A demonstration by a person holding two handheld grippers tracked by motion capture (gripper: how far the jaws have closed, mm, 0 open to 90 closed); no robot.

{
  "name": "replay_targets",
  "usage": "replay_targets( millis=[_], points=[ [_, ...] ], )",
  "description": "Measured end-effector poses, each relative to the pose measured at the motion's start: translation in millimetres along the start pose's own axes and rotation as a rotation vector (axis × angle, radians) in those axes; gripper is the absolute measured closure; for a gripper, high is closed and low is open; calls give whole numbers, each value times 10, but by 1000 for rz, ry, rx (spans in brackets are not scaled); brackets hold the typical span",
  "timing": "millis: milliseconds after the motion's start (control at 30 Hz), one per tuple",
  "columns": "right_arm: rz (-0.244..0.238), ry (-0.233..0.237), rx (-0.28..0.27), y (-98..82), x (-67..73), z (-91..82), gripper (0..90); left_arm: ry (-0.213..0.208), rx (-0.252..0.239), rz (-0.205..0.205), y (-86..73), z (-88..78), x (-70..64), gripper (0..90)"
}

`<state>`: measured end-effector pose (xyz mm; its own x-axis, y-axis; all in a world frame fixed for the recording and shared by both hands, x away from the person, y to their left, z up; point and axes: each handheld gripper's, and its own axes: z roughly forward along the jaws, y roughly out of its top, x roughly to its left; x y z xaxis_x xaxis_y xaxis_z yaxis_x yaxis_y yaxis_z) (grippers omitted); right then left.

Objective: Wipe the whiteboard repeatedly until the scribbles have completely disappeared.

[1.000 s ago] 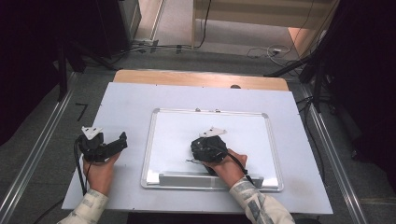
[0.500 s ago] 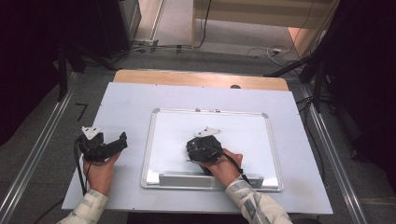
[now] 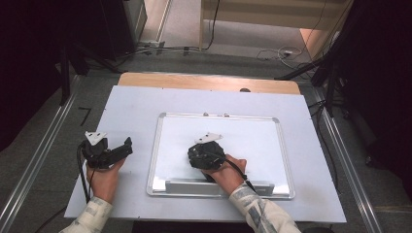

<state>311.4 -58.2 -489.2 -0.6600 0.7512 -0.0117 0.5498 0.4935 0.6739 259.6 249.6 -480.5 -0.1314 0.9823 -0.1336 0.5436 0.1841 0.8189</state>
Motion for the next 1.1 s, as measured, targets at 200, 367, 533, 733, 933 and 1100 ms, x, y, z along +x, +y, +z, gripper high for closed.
replay_targets(
  millis=[200, 367, 533, 733, 933, 1100],
  points=[
    [-8, 4, 0, 26, 56, 24, 385, 0, 0, -1, 1, 0, 2, 73],
    [-15, 8, 1, 45, 94, 40, 385, -2, 1, 1, 0, 1, -1, 73],
    [-18, 14, 1, 66, 134, 61, 385, 0, 2, 0, 0, 1, 1, 73],
    [-20, 19, 2, 87, 180, 79, 386, -2, 1, 2, 0, 2, 1, 73],
    [-27, 23, 0, 88, 184, 81, 385, 1, 2, 0, -3, 0, 10, 73],
    [-19, 28, -1, 79, 164, 73, 385, 8, 2, -6, -13, -15, 40, 73]
  ],
)
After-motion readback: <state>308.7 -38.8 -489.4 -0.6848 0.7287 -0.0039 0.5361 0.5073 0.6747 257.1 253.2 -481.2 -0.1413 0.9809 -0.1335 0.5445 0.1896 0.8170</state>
